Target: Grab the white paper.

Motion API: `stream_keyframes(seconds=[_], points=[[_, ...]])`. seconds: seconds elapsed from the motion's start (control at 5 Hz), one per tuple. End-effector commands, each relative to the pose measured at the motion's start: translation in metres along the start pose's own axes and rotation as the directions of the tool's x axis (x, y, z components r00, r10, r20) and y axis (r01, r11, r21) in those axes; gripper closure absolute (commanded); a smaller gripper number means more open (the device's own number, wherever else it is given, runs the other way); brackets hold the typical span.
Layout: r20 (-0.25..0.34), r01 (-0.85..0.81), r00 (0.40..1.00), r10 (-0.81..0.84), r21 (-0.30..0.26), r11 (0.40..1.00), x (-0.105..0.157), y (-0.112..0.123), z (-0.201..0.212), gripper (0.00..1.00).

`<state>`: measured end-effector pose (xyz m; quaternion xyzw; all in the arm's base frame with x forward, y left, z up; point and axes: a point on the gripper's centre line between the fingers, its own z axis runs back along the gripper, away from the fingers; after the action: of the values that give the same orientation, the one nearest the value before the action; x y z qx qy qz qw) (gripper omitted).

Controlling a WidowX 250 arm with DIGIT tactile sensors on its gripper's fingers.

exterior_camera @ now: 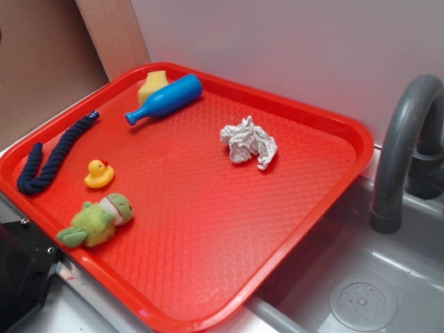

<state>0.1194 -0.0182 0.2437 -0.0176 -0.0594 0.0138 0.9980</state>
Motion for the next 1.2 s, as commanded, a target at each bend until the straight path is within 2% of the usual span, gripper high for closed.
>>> stream_keyframes(seconds=[0.0, 0.2, 0.6, 1.0], points=[[0.000, 0.000, 1.000, 0.000, 0.000, 1.000, 0.000, 0.000, 0.000, 0.00], [0.052, -0.057, 0.997, 0.058, -0.019, 0.998, 0.022, -0.010, -0.010, 0.00], [0.207, -0.098, 0.974, 0.095, 0.004, 0.995, 0.069, -0.030, -0.052, 0.00], [0.253, -0.080, 0.965, 0.063, 0.058, 0.995, 0.111, -0.046, -0.115, 0.00]])
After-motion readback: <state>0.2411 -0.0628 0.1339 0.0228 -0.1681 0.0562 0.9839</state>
